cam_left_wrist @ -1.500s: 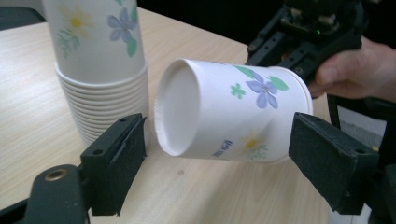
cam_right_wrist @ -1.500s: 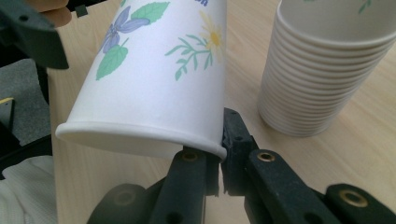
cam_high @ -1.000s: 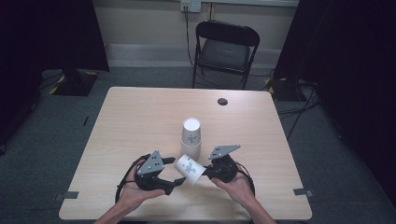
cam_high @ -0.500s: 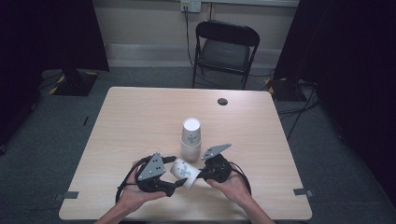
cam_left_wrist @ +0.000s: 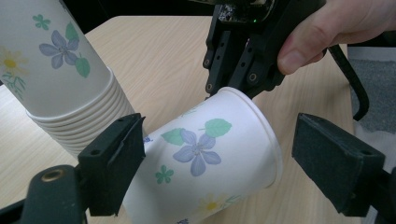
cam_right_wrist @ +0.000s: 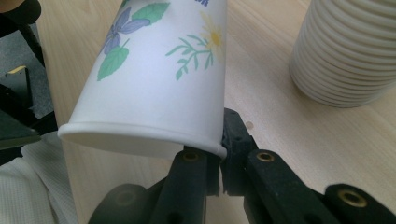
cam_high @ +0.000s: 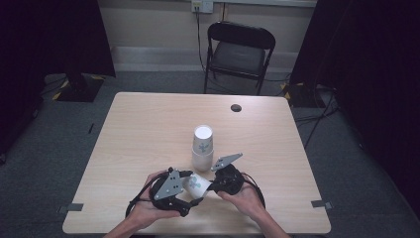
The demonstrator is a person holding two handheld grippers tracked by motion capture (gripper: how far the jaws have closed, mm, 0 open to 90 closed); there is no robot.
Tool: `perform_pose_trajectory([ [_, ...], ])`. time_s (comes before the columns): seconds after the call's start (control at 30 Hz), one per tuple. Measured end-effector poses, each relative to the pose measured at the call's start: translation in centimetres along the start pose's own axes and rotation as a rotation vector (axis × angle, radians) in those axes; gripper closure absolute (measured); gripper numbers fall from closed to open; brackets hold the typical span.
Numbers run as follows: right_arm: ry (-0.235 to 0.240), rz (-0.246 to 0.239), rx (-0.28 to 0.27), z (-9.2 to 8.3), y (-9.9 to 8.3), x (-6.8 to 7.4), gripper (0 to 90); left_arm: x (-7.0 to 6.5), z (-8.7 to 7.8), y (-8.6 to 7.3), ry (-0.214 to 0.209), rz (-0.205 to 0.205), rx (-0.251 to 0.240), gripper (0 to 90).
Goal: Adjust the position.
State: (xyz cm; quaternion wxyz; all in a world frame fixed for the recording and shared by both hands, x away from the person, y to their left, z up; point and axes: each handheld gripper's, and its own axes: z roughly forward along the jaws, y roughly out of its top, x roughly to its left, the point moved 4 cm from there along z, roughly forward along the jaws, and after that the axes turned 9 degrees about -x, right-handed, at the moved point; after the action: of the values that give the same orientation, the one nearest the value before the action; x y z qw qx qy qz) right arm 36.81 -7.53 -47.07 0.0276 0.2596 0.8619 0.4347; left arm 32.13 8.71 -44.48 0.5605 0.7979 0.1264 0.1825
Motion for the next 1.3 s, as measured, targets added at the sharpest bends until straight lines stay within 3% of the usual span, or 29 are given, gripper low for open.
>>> perform_pose_trajectory([
  [0.27,0.008,-0.002,0.003,-0.2,0.0,-0.1,88.0,0.1,-0.1,-0.4,-0.018,0.019,0.003,18.2],
  [0.33,0.014,-0.011,0.000,-0.3,0.0,-0.1,88.0,-0.1,-0.1,-0.6,-0.023,0.053,0.016,18.0],
  [0.6,0.037,-0.017,-0.001,-1.0,-0.1,-0.3,87.9,-0.3,0.1,-1.0,-0.030,0.055,0.028,18.2],
  [1.13,0.064,0.031,-0.052,-1.9,0.2,-0.8,88.9,-0.6,0.9,-1.9,-0.048,0.090,0.090,16.0],
  [1.23,0.076,0.036,-0.058,-1.9,0.3,-0.7,88.9,-0.6,1.0,-1.9,-0.036,0.088,0.091,16.2],
  [1.3,0.092,0.042,-0.069,-2.0,0.5,-0.4,89.0,-0.8,1.1,-1.9,-0.047,0.056,0.096,16.8],
])
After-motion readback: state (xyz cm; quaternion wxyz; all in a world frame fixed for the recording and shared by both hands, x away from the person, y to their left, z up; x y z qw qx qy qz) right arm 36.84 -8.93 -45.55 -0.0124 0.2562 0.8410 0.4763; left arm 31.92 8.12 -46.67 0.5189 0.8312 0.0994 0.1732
